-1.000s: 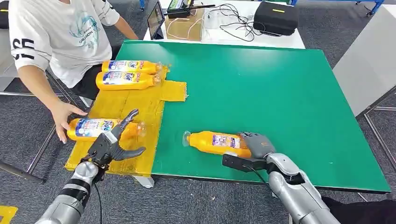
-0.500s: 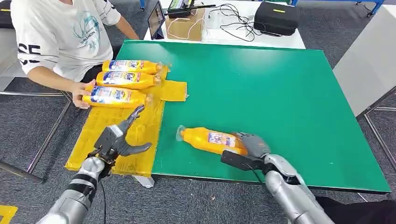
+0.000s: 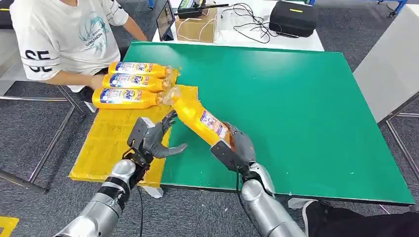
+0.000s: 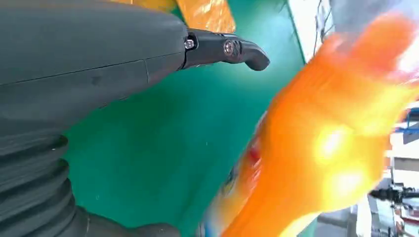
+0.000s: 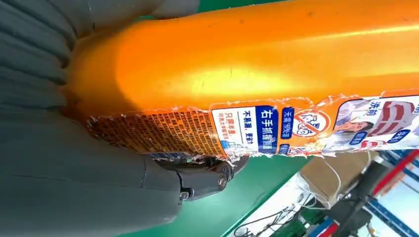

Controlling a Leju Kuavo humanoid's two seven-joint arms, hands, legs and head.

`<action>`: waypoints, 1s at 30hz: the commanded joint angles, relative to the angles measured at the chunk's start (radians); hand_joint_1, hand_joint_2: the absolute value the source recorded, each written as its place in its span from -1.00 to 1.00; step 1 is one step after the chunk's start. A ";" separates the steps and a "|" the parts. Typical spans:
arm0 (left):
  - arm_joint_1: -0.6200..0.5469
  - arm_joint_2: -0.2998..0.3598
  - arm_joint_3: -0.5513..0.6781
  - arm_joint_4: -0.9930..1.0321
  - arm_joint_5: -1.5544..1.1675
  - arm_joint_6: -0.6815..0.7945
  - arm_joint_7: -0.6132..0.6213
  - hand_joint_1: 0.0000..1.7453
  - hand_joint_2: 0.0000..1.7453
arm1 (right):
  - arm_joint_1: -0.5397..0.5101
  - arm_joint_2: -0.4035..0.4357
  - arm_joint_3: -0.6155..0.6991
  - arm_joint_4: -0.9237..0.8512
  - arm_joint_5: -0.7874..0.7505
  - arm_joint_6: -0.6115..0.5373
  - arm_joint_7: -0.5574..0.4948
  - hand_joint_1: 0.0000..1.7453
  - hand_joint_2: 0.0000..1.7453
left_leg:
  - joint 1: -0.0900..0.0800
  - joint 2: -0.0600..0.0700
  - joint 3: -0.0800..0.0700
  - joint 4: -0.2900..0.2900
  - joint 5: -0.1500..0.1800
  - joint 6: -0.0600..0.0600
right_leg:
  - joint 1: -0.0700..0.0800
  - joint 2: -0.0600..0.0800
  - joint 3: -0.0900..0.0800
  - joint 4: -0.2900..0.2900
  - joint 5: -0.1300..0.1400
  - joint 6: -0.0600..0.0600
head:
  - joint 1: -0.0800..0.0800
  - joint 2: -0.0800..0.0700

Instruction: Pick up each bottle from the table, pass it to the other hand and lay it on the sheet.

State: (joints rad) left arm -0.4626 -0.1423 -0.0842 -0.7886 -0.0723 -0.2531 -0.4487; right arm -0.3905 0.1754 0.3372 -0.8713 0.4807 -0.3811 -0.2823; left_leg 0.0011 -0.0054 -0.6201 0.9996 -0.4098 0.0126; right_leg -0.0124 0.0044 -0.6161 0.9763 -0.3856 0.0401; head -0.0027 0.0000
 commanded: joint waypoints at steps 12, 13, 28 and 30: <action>-0.059 -0.009 -0.159 0.040 0.242 -0.184 0.066 -1.00 1.00 | -0.062 0.084 0.020 0.135 -0.039 0.005 -0.024 1.00 1.00 | 0.001 0.001 0.002 0.001 -0.002 -0.001 | 0.001 0.000 0.002 0.001 -0.002 -0.001 | 0.000 0.000; -0.059 -0.009 -0.159 0.040 0.242 -0.184 0.066 -1.00 1.00 | -0.062 0.084 0.020 0.135 -0.039 0.005 -0.024 1.00 1.00 | 0.001 0.001 0.002 0.000 -0.001 -0.001 | 0.001 0.000 0.001 0.001 -0.001 -0.001 | 0.000 0.000; -0.083 -0.020 -0.110 0.087 0.308 -0.119 0.034 -1.00 1.00 | -0.030 0.165 0.149 0.236 -0.061 0.065 -0.031 1.00 1.00 | 0.001 0.000 0.003 0.000 -0.001 -0.001 | 0.002 -0.001 0.002 0.000 -0.002 -0.001 | 0.000 0.000; -0.085 -0.019 -0.095 0.100 0.314 -0.107 0.023 -1.00 1.00 | -0.027 0.161 0.165 0.244 -0.059 0.068 -0.023 1.00 1.00 | 0.001 -0.001 0.004 0.000 -0.002 -0.001 | 0.002 -0.002 0.004 0.000 -0.003 -0.002 | 0.000 0.000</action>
State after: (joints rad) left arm -0.4814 -0.1537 -0.1881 -0.7748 0.2293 -0.3845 -0.4170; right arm -0.3997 0.3319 0.4124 -0.7443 0.4166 -0.3319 -0.3201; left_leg 0.0016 -0.0051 -0.6210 0.9995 -0.4097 0.0125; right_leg -0.0116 0.0045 -0.6178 0.9765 -0.3858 0.0398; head -0.0027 0.0000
